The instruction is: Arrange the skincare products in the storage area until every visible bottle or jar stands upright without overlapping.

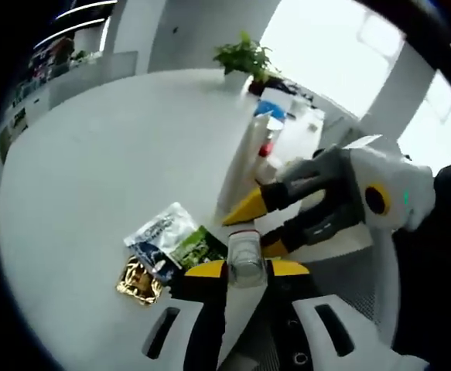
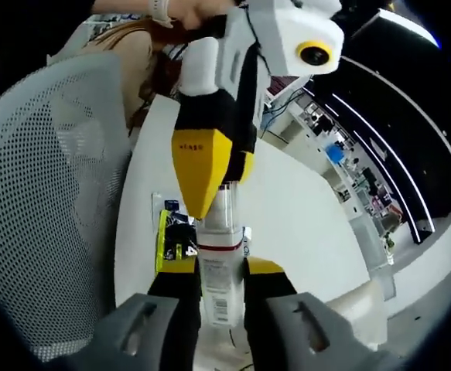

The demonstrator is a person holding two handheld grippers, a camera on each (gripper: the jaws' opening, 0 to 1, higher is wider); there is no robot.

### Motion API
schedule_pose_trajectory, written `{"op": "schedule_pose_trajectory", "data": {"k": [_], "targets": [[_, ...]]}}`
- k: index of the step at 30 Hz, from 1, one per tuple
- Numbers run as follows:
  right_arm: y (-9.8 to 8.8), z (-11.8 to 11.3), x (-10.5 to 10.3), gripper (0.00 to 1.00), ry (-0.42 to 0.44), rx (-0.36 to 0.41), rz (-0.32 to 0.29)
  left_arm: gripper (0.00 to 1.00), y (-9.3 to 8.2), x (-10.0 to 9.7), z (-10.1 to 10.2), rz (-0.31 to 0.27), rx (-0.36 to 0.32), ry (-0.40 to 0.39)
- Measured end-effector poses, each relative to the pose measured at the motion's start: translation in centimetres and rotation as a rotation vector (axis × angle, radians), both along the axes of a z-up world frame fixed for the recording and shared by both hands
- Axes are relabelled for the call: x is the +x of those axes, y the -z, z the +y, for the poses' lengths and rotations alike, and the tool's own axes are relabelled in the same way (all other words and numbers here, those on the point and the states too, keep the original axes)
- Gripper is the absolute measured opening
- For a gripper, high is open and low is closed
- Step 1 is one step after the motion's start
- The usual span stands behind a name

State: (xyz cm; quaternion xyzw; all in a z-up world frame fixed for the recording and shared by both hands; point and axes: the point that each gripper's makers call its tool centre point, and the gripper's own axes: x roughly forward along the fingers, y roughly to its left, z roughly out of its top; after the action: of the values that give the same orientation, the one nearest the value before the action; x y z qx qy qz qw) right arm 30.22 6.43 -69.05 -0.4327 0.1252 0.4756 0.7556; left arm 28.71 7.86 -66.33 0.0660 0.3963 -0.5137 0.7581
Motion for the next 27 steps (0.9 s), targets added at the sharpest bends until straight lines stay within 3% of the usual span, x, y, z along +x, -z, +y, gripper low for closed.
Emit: {"op": "schedule_pose_trajectory", "data": {"k": [13, 17, 21, 23, 27], "targets": [[-0.8, -1.3, -0.6, 0.19, 0.117, 0.250, 0.199, 0.22, -1.9, 0.7, -0.9, -0.038, -0.154, -0.003], [-2.0, -1.5, -0.8, 0.19, 0.154, 0.394, 0.288, 0.23, -2.8, 0.6, -1.5, -0.073, -0.207, 0.018], [-2.7, -1.9, -1.0, 0.19, 0.185, 0.512, 0.361, 0.23, -3.2, 0.4, -1.9, -0.058, -0.240, 0.025], [-3.1, -2.1, -1.1, 0.19, 0.195, 0.567, 0.397, 0.24, -3.7, 0.7, -2.2, -0.090, -0.261, 0.028], [-3.7, -2.1, -1.7, 0.19, 0.194, 0.659, 0.471, 0.25, -4.5, 0.4, -2.8, -0.060, -0.326, 0.033]]}}
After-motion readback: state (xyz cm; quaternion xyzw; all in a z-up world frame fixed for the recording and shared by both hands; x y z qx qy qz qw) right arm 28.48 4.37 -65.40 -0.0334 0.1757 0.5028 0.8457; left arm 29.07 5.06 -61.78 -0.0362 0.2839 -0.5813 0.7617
